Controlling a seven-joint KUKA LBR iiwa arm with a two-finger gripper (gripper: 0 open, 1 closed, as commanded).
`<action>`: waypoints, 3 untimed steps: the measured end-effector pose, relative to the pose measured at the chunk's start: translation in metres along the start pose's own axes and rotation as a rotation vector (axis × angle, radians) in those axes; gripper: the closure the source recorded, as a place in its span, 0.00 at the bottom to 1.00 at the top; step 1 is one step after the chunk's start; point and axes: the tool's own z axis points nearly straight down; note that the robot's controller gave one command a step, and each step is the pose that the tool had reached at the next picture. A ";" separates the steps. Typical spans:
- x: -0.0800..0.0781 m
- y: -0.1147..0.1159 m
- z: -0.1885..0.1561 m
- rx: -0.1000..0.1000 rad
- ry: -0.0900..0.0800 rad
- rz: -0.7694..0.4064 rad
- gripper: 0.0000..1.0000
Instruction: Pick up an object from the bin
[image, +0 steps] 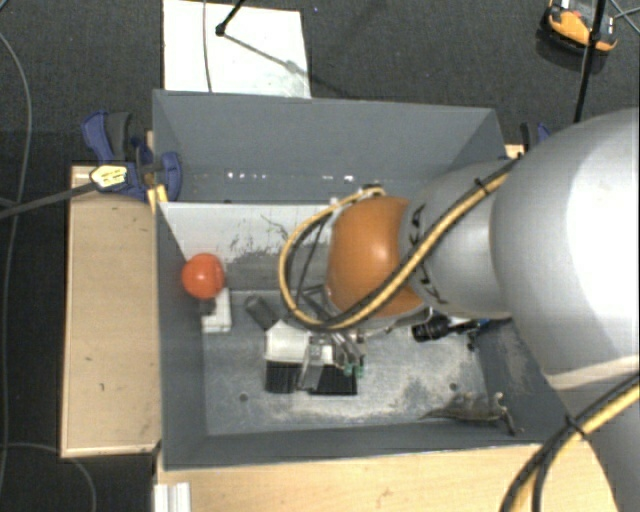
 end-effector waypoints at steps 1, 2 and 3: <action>0.000 0.000 0.000 0.000 0.000 0.001 1.00; -0.001 0.002 0.000 0.000 -0.002 -0.056 1.00; 0.000 0.005 0.000 -0.001 -0.004 -0.067 1.00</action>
Offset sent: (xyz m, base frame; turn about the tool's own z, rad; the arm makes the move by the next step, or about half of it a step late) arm 0.0004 0.0046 -0.0007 -0.1214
